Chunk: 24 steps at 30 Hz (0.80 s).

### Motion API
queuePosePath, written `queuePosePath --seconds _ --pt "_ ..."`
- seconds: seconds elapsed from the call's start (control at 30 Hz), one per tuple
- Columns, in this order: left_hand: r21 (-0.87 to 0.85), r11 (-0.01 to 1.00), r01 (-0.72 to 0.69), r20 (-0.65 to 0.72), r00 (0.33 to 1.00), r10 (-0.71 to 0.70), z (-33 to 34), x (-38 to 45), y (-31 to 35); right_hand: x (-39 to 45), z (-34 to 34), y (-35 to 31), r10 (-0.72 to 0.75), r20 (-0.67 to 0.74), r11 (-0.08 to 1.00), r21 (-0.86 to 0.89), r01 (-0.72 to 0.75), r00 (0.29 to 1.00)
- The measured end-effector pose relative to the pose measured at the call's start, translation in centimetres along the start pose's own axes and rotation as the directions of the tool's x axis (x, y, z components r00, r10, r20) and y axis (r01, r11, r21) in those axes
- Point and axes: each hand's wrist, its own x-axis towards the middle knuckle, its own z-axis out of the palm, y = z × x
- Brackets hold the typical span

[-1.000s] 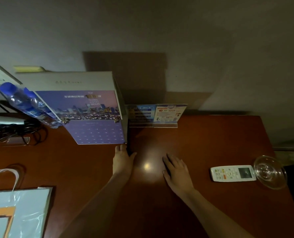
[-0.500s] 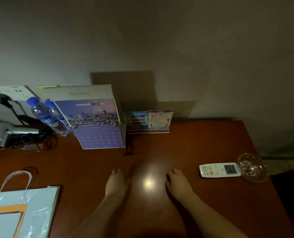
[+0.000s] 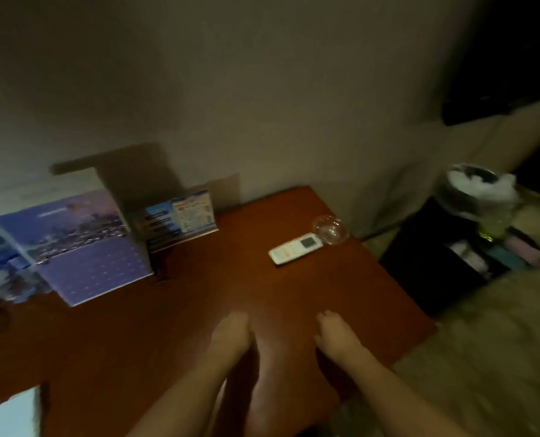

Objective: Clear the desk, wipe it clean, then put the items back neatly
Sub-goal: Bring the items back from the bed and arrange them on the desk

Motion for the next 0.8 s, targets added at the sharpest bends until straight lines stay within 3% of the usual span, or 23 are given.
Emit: queuePosePath --seconds 0.13,0.33,0.43,0.57,0.8 --pt "0.102 0.962 -0.252 0.093 0.965 0.243 1.5 -2.3 5.2 -7.1 1.2 3.3 0.185 -0.114 0.978 0.115 -0.172 0.976" --pt "0.128 0.816 -0.563 0.283 0.809 0.515 5.4 -9.1 14.4 -19.1 4.4 8.4 0.417 -0.137 0.889 0.269 -0.371 0.899" --pt "0.127 0.731 -0.67 0.321 0.725 0.609 7.8 -13.1 19.6 -25.3 5.9 11.5 0.561 -0.143 0.796 0.364 -0.484 0.815" --pt "0.199 0.544 -0.815 0.37 0.577 0.728 11.5 -19.2 26.7 -33.3 7.5 15.3 0.73 -0.159 0.652 0.455 -0.607 0.665" --pt "0.214 0.221 -0.951 0.5 0.301 0.812 18.9 -31.4 38.3 -47.7 11.9 22.7 0.898 -0.133 0.422 0.529 -0.736 0.42"
